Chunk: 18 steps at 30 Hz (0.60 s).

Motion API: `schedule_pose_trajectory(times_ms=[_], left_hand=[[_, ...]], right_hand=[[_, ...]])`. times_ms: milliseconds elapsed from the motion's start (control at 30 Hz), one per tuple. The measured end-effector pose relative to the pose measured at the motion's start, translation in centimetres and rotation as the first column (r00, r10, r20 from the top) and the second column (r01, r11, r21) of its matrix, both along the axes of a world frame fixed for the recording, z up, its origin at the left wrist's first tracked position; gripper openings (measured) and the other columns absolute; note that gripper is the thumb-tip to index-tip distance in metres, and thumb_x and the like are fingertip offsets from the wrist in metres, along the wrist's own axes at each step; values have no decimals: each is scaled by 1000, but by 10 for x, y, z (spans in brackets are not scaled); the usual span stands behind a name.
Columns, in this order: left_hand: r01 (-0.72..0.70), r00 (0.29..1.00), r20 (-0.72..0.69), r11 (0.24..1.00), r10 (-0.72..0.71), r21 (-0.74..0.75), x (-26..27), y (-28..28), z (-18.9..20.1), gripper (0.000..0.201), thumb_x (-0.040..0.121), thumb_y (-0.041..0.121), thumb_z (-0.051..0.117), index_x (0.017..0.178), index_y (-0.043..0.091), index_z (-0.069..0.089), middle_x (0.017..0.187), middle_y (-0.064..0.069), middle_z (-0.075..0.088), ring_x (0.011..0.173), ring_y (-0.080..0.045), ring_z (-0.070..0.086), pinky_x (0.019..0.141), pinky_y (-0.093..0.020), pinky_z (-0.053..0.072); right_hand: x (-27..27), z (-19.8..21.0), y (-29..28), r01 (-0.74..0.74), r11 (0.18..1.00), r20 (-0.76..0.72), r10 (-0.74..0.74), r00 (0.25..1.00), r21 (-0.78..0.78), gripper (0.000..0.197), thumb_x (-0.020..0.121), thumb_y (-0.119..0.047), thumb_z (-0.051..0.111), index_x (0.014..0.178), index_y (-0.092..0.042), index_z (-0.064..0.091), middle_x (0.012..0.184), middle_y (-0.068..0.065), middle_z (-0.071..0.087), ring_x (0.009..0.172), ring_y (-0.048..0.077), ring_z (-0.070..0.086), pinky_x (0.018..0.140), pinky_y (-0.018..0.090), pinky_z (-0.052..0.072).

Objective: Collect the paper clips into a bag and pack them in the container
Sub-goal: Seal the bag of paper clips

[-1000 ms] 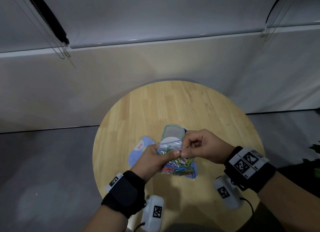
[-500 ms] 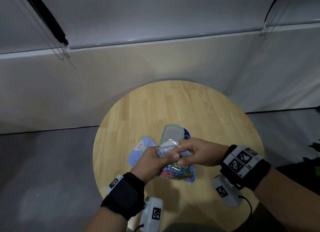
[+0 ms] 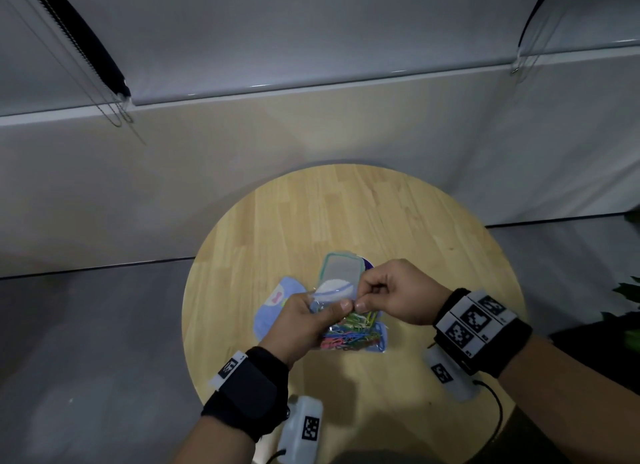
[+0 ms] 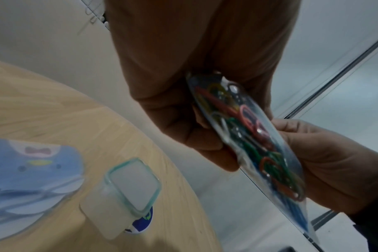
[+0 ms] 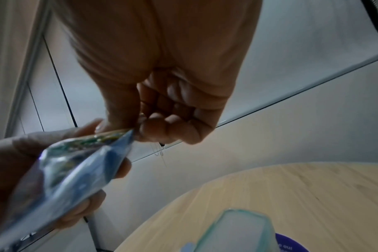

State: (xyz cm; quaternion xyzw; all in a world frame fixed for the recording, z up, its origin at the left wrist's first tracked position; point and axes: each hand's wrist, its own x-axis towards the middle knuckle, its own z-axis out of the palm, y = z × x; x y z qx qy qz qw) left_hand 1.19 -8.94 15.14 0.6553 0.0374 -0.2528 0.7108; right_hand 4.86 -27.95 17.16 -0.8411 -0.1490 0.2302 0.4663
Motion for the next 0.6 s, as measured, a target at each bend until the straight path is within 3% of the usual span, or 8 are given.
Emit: schedule_pose_trajectory(times_ms=[133,233,333,367,400,500,600], left_hand=[[43,998,-33,999,-44,-16,5,2,0,34,76,21,70,104,3,68,101,-21,70,88,-28,67,82,-40,54],[-49,997,-59,996,45,-67,8,0,0,35,74,21,69,104,2,68,101,-25,68,89,-35,66,83,-47,53],[-148,986,-97,983,137,-109,10,1,-3,35,74,21,70,103,2,67,100,-26,67,90,-38,64,86,-58,48],[-173,981,-103,979,162,-110,10,1,-4,34,73,21,70,102,2,68,99,-26,67,90,-38,63,86,-60,47],[-185,979,-106,976,174,-110,10,1,-4,34,73,21,70,100,2,68,98,-25,67,89,-38,63,86,-61,47],[-185,980,-90,976,175,-118,7,-1,-4,32,75,21,68,99,1,68,95,-23,68,86,-35,64,85,-55,50],[-158,987,-59,979,152,-128,6,-3,-3,31,76,20,67,101,2,69,94,-20,69,86,-32,65,82,-48,52]], right_hand=[[-1,-6,1,8,1000,15,-8,1000,-25,29,81,-12,70,60,-27,56,55,-9,52,53,2,43,56,20,37],[1,-4,2,86,987,-44,-81,996,134,21,79,-8,72,66,-21,60,52,-11,54,50,-1,46,53,13,39],[1,-4,-5,223,927,-199,-168,966,302,12,83,-6,67,92,-12,61,62,9,58,53,15,55,52,22,47],[1,-4,-7,238,922,-239,-168,956,304,10,85,-5,65,93,-10,60,63,12,59,51,17,56,52,25,47],[-1,-4,-9,237,924,-262,-160,952,298,5,86,-4,63,88,-8,61,62,13,60,50,16,57,52,26,47],[-3,-8,-10,248,923,-254,-175,951,293,16,87,-1,61,73,-9,61,57,8,58,47,11,53,49,22,43],[-4,-11,-9,311,894,-215,-251,944,321,23,84,4,61,66,-10,61,49,-4,57,44,8,48,46,17,39]])
